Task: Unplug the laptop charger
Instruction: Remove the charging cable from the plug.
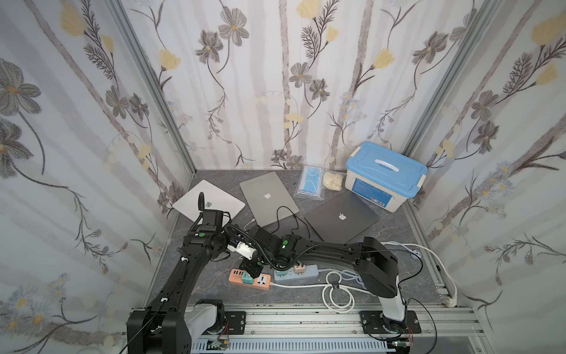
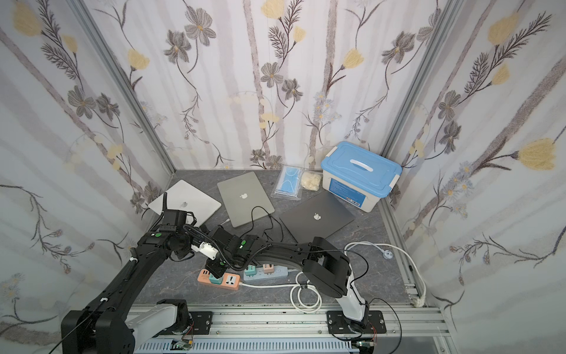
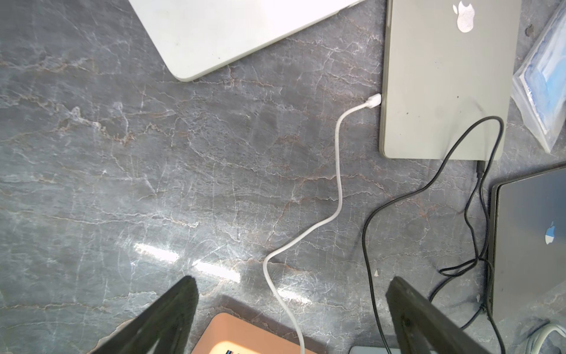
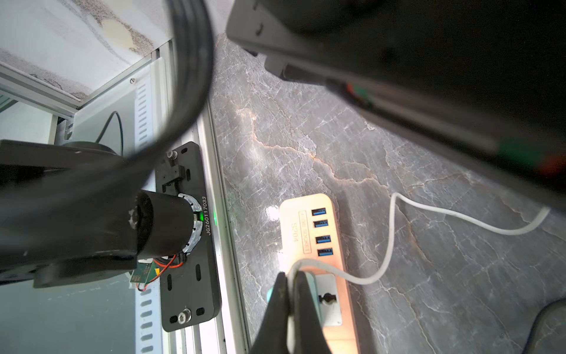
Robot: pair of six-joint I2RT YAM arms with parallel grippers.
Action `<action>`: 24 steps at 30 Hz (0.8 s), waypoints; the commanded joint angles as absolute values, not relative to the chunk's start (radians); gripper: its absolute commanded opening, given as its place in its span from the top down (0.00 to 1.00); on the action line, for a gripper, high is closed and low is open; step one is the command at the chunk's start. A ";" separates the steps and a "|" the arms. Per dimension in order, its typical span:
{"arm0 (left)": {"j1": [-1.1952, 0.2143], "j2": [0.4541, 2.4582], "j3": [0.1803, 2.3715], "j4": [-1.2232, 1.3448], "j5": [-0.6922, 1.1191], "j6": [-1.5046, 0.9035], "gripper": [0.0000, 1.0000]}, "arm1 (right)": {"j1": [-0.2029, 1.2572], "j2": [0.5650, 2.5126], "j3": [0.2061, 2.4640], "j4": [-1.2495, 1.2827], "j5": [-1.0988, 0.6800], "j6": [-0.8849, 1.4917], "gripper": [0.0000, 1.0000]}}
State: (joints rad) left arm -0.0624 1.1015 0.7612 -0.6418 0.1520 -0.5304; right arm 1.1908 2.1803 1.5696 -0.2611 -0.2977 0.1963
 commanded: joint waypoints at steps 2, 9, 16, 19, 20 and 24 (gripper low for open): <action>-0.056 1.125 0.783 -0.618 0.157 -0.531 0.00 | 1.179 2.159 1.563 -0.249 -0.279 0.189 1.00; -0.041 1.150 0.807 -0.622 0.158 -0.522 0.00 | 1.155 2.146 1.559 -0.239 -0.274 0.188 1.00; -0.038 1.187 0.807 -0.594 0.223 -0.519 0.00 | 1.077 2.126 1.533 -0.225 -0.218 0.267 1.00; -0.037 1.182 0.797 -0.588 0.246 -0.521 0.00 | 1.053 2.118 1.524 -0.217 -0.207 0.280 1.00; -0.037 1.174 0.790 -0.583 0.265 -0.522 0.00 | 1.049 2.118 1.525 -0.212 -0.211 0.277 1.00; -0.037 1.132 0.748 -0.583 0.344 -0.540 0.00 | 1.048 2.131 1.532 -0.195 -0.241 0.274 1.00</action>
